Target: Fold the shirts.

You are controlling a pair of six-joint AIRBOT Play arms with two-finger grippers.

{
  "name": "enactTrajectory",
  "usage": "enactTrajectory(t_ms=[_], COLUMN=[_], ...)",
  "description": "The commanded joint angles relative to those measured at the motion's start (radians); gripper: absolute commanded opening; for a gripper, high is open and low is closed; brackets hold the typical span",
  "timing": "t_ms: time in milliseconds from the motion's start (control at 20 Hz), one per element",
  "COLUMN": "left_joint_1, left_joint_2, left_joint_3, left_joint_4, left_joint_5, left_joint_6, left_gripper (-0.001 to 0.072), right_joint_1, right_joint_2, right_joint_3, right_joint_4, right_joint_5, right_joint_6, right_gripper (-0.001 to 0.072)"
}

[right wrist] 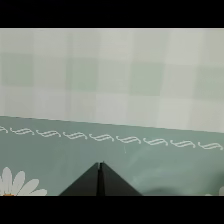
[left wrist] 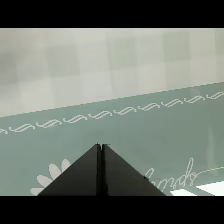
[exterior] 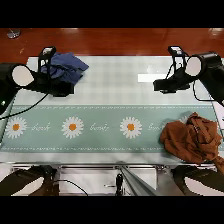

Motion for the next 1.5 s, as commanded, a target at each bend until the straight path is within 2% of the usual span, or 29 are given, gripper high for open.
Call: enactTrajectory(t_ms=[0,550,850,900,950,1000,1050,1200,1350,1450], left_joint_1=[0.000,0.000,0.001,0.001,0.002,0.005,0.013,0.085,0.183,0.198], left_joint_2=[0.000,0.000,-0.012,-0.017,-0.021,-0.023,-0.022,0.009,0.168,0.300], left_joint_3=[0.000,0.000,0.000,0.000,0.001,0.003,0.016,0.074,-0.016,-0.140], left_joint_4=[0.000,0.000,0.000,0.001,0.002,0.012,0.031,0.057,0.027,-0.002], left_joint_5=[0.000,0.014,0.160,0.177,0.197,0.200,0.195,0.042,0.065,0.072], left_joint_6=[0.000,0.001,0.001,0.005,0.024,0.052,0.087,0.137,0.119,0.119], left_gripper=[0.0043,0.0043,0.0046,0.0162,0.0495,0.0704,0.0706,0.0704,0.0704,0.0704], right_joint_1=[0.001,0.001,0.000,-0.002,-0.001,-0.001,-0.002,-0.066,-0.283,-0.436], right_joint_2=[-0.001,-0.001,-0.001,-0.001,-0.001,-0.001,-0.001,0.051,0.229,0.362], right_joint_3=[0.000,0.000,0.000,0.000,0.001,0.006,0.028,0.067,-0.028,-0.151], right_joint_4=[0.000,0.000,-0.049,-0.087,-0.140,-0.161,-0.188,-0.399,-0.416,-0.345], right_joint_5=[0.000,-0.011,-0.193,-0.219,-0.238,-0.221,-0.146,0.129,0.177,0.206], right_joint_6=[0.000,0.000,0.000,0.000,0.000,-0.039,-0.119,-0.092,0.022,0.049], right_gripper=[0.0026,0.0026,0.0035,0.0216,0.0565,0.0631,0.0631,0.0630,0.0631,0.0631])
